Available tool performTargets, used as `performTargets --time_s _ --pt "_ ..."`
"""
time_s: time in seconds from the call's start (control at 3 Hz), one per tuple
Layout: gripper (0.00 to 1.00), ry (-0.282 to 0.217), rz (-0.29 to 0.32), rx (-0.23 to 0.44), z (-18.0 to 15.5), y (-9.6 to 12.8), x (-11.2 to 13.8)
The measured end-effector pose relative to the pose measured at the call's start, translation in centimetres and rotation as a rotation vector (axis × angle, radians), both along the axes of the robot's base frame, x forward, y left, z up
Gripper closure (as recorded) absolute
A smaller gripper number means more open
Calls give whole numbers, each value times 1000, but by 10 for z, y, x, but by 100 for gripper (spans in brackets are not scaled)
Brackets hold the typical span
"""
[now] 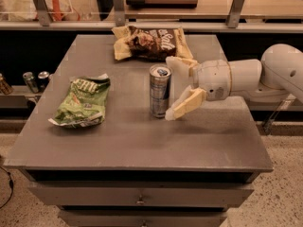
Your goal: Place redbull can upright
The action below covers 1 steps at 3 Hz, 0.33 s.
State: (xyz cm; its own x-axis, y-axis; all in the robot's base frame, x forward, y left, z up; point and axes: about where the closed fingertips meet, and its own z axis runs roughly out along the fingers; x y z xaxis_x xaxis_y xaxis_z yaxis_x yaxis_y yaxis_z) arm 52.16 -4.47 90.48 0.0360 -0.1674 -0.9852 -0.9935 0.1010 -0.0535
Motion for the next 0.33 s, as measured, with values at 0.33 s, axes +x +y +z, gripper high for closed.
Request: performTargets --time_s 0.33 --pt "0 -1 38 -34 -2 -7 3"
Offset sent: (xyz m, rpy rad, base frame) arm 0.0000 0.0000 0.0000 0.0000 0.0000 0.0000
